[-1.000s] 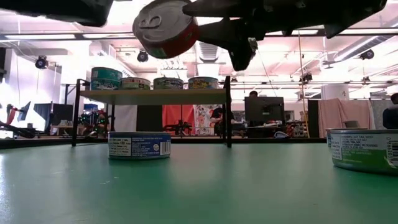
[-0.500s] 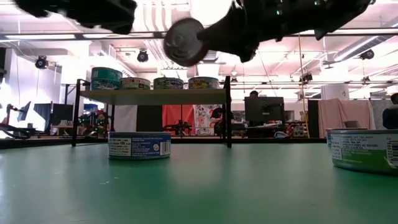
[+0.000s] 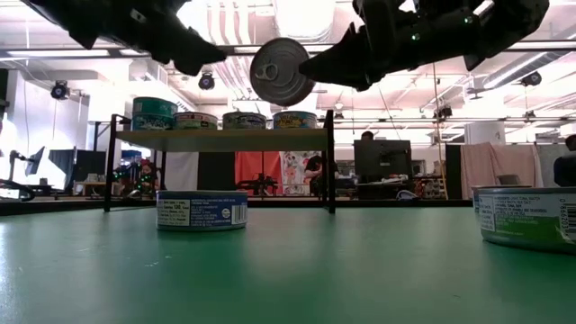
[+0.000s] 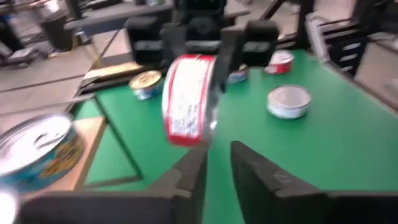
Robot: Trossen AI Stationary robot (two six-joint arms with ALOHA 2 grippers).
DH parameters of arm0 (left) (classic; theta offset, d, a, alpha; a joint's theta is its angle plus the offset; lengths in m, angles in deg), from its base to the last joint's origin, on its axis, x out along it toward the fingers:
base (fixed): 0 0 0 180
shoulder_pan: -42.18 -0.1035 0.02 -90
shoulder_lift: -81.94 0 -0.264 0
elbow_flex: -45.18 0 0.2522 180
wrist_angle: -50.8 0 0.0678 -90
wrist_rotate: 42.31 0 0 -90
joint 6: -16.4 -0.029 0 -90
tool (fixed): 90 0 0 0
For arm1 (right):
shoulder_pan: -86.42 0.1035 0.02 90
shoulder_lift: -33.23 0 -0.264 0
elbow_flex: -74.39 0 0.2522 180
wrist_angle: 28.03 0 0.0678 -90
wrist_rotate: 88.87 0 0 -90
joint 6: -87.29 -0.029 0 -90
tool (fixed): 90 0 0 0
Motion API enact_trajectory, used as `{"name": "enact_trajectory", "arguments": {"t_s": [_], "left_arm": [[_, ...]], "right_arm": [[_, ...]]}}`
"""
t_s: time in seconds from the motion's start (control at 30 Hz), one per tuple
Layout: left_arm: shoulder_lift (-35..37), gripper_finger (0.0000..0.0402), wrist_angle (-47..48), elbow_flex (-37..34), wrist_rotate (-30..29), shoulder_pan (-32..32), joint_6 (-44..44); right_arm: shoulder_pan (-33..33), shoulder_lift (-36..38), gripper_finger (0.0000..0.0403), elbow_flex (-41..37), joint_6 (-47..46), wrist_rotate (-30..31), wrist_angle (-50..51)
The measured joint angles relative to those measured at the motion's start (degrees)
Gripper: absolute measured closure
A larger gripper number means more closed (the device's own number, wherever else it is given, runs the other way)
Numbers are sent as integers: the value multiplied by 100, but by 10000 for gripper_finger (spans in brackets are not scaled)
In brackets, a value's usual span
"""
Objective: Stack canned seafood by type on shelf
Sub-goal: Put the middle left red tuna can on the shelf
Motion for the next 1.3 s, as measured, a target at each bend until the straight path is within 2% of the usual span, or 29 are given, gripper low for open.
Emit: {"name": "enact_trajectory", "arguments": {"t_s": [0.13, 0.23, 0.37, 0.53, 0.7, 0.9, 1.1, 1.3], "left_arm": [[-83, 275, -54, 105, 195, 0, -3], [-138, 218, -42, 152, -139, -22, -17], [-378, 149, -508, 161, -376, -37, -118], [-690, 99, -967, 154, -386, -63, -374], [-897, 91, -1241, 154, -373, -183, -372], [-1134, 102, -1524, 154, 244, -238, -357], [-1220, 128, -1704, 154, 258, -247, -338], [-1410, 177, -1704, 304, 287, -240, -298]], "right_arm": [[11, -4, 262, 8, 453, -1, -6], [11, -4, 262, 9, 713, -13, -45], [-1, -4, 262, 11, 992, -72, -205], [-63, -4, 262, 11, 1106, -133, -271], [-129, -4, 262, 11, 1104, -366, -318], [-137, -4, 262, 15, 1157, -604, -444], [-140, -4, 262, 87, 1259, -610, -446], [-149, -7, 261, 155, 1351, -658, -446]]}}
